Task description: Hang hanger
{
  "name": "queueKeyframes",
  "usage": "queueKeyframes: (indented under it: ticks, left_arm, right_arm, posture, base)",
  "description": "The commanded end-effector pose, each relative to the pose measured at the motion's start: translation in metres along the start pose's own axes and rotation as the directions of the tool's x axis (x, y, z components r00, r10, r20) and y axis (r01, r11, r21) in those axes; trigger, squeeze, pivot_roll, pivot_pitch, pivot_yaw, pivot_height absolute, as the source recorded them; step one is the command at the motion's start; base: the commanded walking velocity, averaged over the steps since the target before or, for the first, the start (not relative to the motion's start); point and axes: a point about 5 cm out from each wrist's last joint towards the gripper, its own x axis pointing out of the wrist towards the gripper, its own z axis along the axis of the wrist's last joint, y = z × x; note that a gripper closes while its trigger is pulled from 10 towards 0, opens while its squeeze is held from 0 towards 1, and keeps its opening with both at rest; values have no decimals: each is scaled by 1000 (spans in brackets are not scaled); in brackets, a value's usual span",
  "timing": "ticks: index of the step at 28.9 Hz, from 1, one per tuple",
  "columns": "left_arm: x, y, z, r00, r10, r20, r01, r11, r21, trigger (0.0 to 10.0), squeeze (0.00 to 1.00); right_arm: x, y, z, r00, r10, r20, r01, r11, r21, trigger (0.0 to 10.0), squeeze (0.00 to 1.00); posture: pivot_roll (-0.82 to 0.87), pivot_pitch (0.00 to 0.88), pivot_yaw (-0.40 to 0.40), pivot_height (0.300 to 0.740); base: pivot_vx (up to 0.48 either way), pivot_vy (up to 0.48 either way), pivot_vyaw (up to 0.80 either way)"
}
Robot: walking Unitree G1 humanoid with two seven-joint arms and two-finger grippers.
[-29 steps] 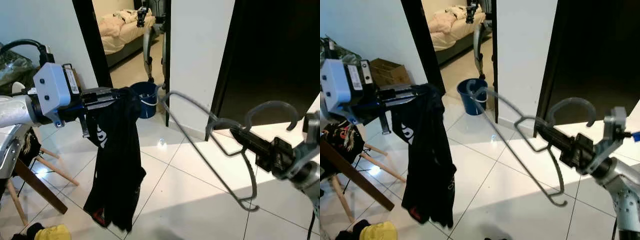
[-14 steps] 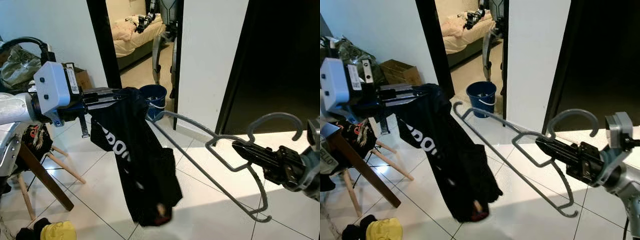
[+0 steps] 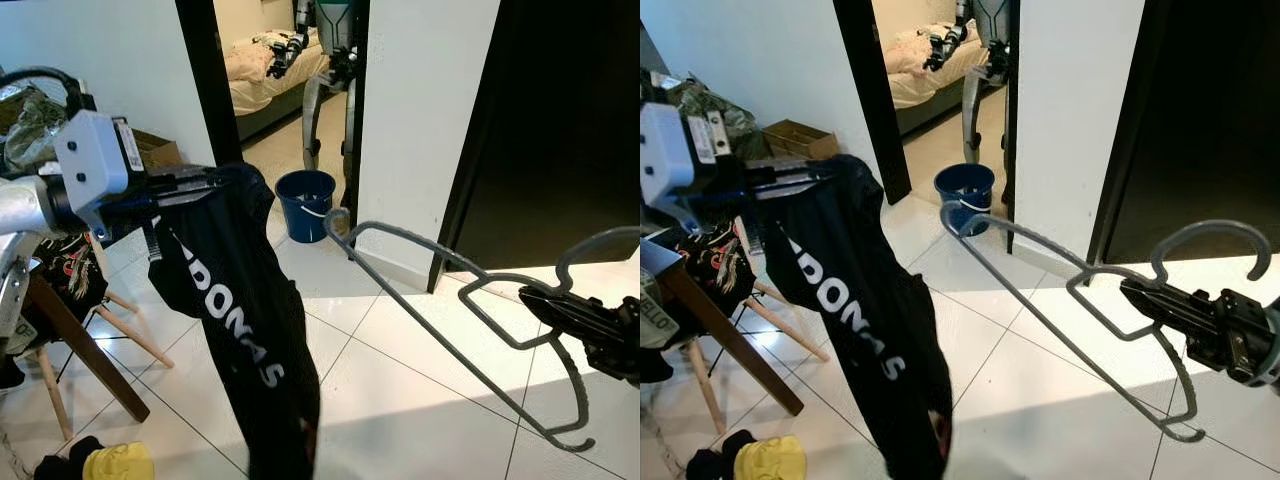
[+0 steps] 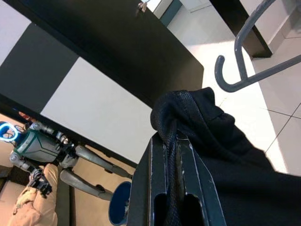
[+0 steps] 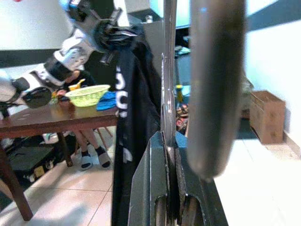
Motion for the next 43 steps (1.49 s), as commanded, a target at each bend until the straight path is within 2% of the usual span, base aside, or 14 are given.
queueKeyframes:
  ticks: [1, 15, 19, 27, 43]
  left_arm:
    - [-2, 5, 7, 1000, -4, 4, 4, 999, 40, 10000, 0]
    - [-2, 4, 6, 1000, -11, 11, 10, 999, 41, 10000, 0]
    - [1, 2, 4, 1000, -5, 17, 5, 999, 34, 10000, 0]
    - [3, 2, 5, 1000, -6, 28, 5, 1000, 30, 10000, 0]
    - [6, 3, 10, 999, -14, 50, 13, 999, 35, 10000, 0]
  right_arm:
    - [8, 3, 3, 999, 38, -17, -39, 999, -15, 10000, 0]
    - [25, 6, 5, 993, 117, -23, -118, 993, -29, 10000, 0]
    - [36, 9, 3, 988, 154, -30, -155, 987, -29, 10000, 0]
    - [45, 9, -1, 984, 172, -39, -174, 984, -35, 10000, 0]
    - [46, 8, 0, 987, 158, -41, -159, 986, -44, 10000, 0]
  posture:
    - [-36, 0, 81, 740]
    - [-31, 0, 78, 740]
    - [-31, 0, 78, 740]
    - [-34, 0, 87, 740]
    - [-32, 0, 88, 740]
  base:
    - [0, 0, 0]
    - [0, 0, 0]
    - [0, 0, 0]
    - [0, 0, 0]
    - [0, 0, 0]
